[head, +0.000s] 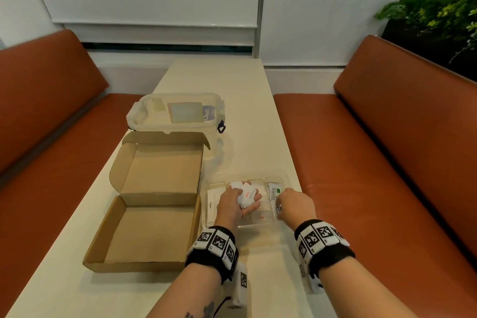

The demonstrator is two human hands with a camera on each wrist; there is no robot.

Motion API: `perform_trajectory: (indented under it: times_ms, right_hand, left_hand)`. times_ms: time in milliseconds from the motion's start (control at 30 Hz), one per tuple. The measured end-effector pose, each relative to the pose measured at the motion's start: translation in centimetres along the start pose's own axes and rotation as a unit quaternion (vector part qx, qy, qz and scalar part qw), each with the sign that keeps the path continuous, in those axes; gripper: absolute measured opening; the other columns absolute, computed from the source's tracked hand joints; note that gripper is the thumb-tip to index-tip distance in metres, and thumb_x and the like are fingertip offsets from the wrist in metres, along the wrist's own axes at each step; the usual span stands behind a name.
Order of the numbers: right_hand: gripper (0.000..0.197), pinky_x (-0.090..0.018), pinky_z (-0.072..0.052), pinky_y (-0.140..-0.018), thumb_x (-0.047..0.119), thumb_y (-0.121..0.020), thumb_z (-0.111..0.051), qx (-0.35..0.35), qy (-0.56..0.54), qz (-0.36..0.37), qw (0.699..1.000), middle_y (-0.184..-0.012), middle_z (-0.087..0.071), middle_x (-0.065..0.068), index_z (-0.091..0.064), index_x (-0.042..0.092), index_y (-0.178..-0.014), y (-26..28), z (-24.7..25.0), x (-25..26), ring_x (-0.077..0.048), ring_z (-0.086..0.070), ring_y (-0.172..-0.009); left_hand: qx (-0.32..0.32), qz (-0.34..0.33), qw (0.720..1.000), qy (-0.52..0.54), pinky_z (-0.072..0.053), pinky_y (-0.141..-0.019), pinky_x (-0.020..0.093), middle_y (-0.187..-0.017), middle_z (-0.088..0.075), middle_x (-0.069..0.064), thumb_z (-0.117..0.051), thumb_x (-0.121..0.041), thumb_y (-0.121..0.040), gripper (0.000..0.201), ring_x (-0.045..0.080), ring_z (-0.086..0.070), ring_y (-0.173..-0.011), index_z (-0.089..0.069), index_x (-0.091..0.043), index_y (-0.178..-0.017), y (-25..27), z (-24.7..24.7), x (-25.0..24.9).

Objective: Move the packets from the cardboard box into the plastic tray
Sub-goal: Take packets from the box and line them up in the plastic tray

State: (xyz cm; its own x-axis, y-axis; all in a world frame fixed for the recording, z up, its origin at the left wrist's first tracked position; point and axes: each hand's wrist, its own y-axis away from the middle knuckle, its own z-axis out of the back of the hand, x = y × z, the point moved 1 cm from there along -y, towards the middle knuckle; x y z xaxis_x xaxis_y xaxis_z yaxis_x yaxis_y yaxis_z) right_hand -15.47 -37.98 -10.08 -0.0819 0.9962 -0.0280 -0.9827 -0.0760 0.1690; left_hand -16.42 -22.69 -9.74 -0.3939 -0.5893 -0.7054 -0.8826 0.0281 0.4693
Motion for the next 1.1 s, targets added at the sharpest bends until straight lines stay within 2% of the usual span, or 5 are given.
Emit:
perform_trajectory:
  times_ms: [233, 667, 800, 967, 1100]
  right_hand:
    - [0.023, -0.023, -0.041, -0.076, 0.033, -0.090, -0.056, -0.115, -0.275, -0.004, 0.955, -0.104, -0.066, 0.007, -0.065, 0.024, -0.110, 0.0, 1.7, 1.2, -0.012, -0.059, -0.097]
    - [0.019, -0.019, -0.050, -0.058, 0.007, -0.071, -0.079, -0.030, -0.585, -0.035, 0.810, -0.071, -0.064, -0.003, -0.063, 0.015, -0.076, 0.0, 1.9, 1.7, -0.016, -0.060, -0.066]
    - [0.015, -0.022, -0.052, -0.059, 0.004, -0.075, -0.076, -0.021, -0.605, -0.054, 0.794, -0.075, -0.068, -0.013, -0.062, 0.008, -0.080, 0.0, 1.7, 1.4, -0.018, -0.063, -0.061]
    - [0.008, -0.023, -0.049, -0.052, 0.004, -0.081, -0.070, -0.048, -0.625, -0.104, 0.772, -0.074, -0.067, -0.012, -0.063, 0.006, -0.079, 0.2, 1.4, 0.0, -0.017, -0.059, -0.055]
    - [0.015, -0.025, -0.049, -0.056, -0.001, -0.081, -0.064, -0.051, -0.581, -0.095, 0.807, -0.065, -0.060, -0.005, -0.069, 0.011, -0.089, 0.6, 0.9, -0.2, -0.014, -0.053, -0.053]
  left_hand:
    - [0.015, -0.028, 0.996, -0.081, -0.060, -0.061, 0.034, -0.102, -0.062, 0.025, -0.034, 0.007, -0.091, 0.031, 0.032, -0.067, -0.083, -0.057, -0.003, -0.109, -0.4, 0.0, 0.3]
    - [0.021, -0.093, 0.973, -0.212, -0.058, -0.076, 0.044, -0.109, -0.063, 0.019, -0.054, -0.006, -0.093, 0.017, 0.032, -0.063, -0.095, -0.066, -0.015, -0.102, -0.2, 1.2, -0.1]
    - [0.003, -0.109, 0.967, -0.229, -0.055, -0.058, 0.031, -0.102, -0.065, 0.014, -0.054, -0.005, -0.092, 0.018, 0.029, -0.064, -0.091, -0.066, -0.017, -0.098, -0.3, 1.5, -0.1]
    - [-0.031, -0.134, 0.959, -0.248, -0.056, -0.069, 0.038, -0.102, -0.067, 0.013, -0.052, -0.001, -0.092, 0.022, 0.028, -0.065, -0.090, -0.065, -0.019, -0.096, -0.4, 1.7, -0.2]
    - [-0.049, -0.129, 0.969, -0.204, -0.057, -0.078, 0.042, -0.096, -0.065, 0.010, -0.050, 0.000, -0.093, 0.023, 0.021, -0.064, -0.088, -0.064, -0.018, -0.094, -0.6, 1.9, -0.1]
